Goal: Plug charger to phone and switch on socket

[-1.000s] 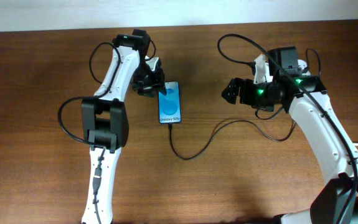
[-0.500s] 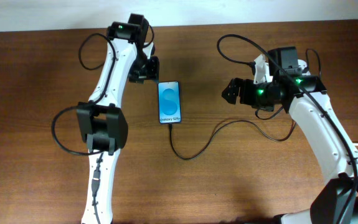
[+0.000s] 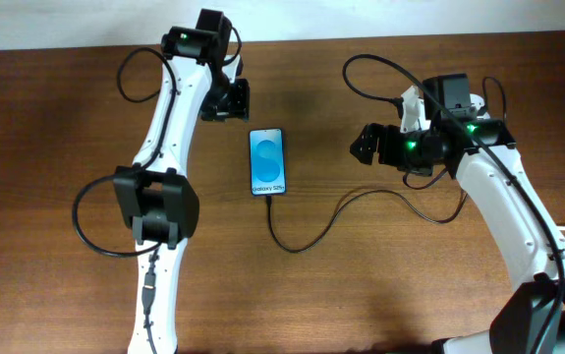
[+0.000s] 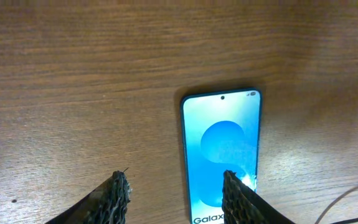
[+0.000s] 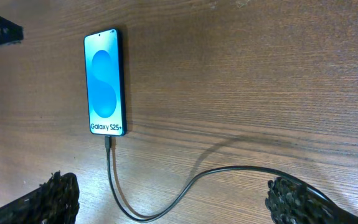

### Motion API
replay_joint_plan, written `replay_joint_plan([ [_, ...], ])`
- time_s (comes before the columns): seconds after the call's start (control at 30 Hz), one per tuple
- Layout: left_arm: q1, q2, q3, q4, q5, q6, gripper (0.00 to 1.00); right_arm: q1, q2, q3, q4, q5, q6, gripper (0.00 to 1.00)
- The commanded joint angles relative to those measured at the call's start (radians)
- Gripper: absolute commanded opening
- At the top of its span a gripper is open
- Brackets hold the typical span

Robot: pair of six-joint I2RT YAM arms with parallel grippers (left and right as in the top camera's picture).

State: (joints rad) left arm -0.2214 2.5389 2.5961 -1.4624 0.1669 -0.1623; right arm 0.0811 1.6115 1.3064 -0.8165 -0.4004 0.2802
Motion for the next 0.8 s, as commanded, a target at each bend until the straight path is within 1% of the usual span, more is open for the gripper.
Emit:
replay_joint_plan([
  [0.0, 0.005, -0.063, 0.024, 0.006, -0.010, -0.004, 0.51, -0.003, 0.000, 0.019, -0.003, 0.009, -0.011, 0.98],
  [0.23, 0.006, -0.127, 0.025, 0.012, -0.007, 0.000, 0.51, -0.004, 0.000, 0.020, 0.009, 0.009, -0.011, 0.99],
  [0.3, 0.006, -0.156, 0.025, 0.013, -0.007, 0.033, 0.51, -0.005, 0.000, 0.029, 0.008, 0.009, -0.011, 0.98],
  [0.4, 0.008, -0.220, 0.025, 0.014, -0.007, 0.063, 0.50, -0.021, -0.001, 0.091, -0.028, 0.010, -0.015, 0.99],
  [0.43, 0.012, -0.248, 0.025, 0.015, -0.007, 0.077, 0.50, -0.036, -0.002, 0.128, -0.059, 0.010, -0.017, 1.00],
  [0.5, 0.023, -0.296, 0.025, 0.017, -0.007, 0.100, 0.50, -0.078, -0.003, 0.224, -0.145, 0.012, -0.066, 0.92],
  [0.6, 0.028, -0.369, 0.025, 0.017, -0.007, 0.100, 0.51, -0.159, -0.003, 0.369, -0.278, 0.013, -0.121, 0.91],
  [0.63, 0.028, -0.389, 0.025, 0.016, -0.007, 0.100, 0.51, -0.183, -0.004, 0.404, -0.308, 0.013, -0.136, 0.88],
  [0.77, 0.039, -0.422, 0.025, 0.014, -0.007, 0.105, 0.55, -0.322, -0.035, 0.491, -0.356, 0.012, -0.145, 0.88],
])
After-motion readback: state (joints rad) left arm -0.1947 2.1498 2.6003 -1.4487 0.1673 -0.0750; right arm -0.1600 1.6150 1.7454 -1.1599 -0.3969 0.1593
